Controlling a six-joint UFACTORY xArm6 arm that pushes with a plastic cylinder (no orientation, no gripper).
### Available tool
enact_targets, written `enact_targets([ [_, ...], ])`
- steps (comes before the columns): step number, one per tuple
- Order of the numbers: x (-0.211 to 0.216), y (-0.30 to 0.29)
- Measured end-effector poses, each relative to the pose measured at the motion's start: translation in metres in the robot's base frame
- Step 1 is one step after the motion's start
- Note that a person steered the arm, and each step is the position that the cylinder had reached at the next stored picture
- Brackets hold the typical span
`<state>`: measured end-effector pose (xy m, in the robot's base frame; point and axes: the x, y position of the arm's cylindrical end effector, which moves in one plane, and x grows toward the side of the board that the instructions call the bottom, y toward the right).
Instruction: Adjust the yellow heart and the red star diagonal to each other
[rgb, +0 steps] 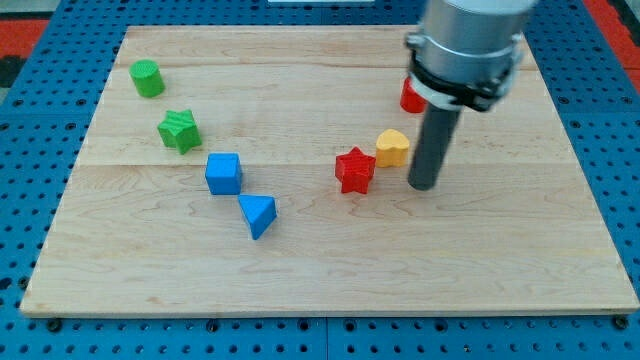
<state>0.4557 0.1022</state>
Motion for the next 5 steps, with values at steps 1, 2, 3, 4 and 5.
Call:
enact_targets([
  [1,-0.031,-0.002],
  [2,-0.001,-0.003],
  [3,0.023,-0.043],
  [4,0.026,-0.056],
  [5,0.022,-0.045],
])
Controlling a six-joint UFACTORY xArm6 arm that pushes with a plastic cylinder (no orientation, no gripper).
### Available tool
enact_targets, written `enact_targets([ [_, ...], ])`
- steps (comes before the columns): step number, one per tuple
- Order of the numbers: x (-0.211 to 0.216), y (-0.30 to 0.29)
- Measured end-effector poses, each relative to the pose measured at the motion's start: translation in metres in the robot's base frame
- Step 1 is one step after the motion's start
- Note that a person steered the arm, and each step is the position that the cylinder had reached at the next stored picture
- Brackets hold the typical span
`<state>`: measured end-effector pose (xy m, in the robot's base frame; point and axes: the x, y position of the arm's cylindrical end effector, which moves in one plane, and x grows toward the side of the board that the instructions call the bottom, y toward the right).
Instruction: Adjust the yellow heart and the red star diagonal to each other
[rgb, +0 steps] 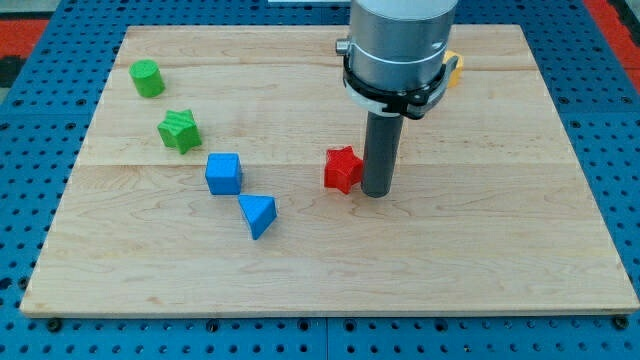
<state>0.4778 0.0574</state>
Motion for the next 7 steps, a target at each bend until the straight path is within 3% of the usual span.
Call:
enact_targets([
  [2,-0.002,-0.026],
  [3,-0.008,0.011],
  [7,-0.048,0.016],
])
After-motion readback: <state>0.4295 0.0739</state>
